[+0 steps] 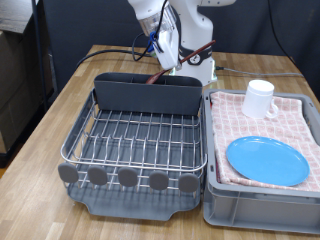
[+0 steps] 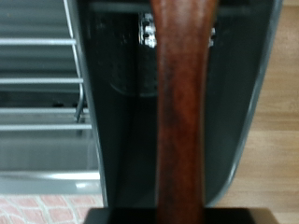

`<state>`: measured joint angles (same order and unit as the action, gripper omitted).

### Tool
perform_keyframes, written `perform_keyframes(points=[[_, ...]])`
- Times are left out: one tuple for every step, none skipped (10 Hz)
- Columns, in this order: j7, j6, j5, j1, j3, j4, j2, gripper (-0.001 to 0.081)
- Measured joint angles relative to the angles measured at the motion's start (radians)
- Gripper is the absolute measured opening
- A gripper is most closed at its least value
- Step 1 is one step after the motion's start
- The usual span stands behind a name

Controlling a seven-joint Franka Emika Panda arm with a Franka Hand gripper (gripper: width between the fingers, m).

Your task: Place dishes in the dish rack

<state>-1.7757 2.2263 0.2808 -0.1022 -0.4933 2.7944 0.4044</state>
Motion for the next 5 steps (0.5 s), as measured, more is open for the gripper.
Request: perform_keyframes(points=[[0.007, 0.022, 0.0, 0.0, -0.009, -0.001, -0.014, 0.0092], [0.008, 0.049, -0.003, 0.0, -0.011, -0.001, -0.027, 0.0092], [0.007, 0.081, -0.013, 0.002, -0.008, 0.0, -0.036, 0.0092], [-0.012, 0.109, -0.039, 0.01, 0.004, 0.002, -0.042, 0.0216], [-0.05, 0.131, -0.076, 0.02, 0.024, 0.005, -0.043, 0.0216]])
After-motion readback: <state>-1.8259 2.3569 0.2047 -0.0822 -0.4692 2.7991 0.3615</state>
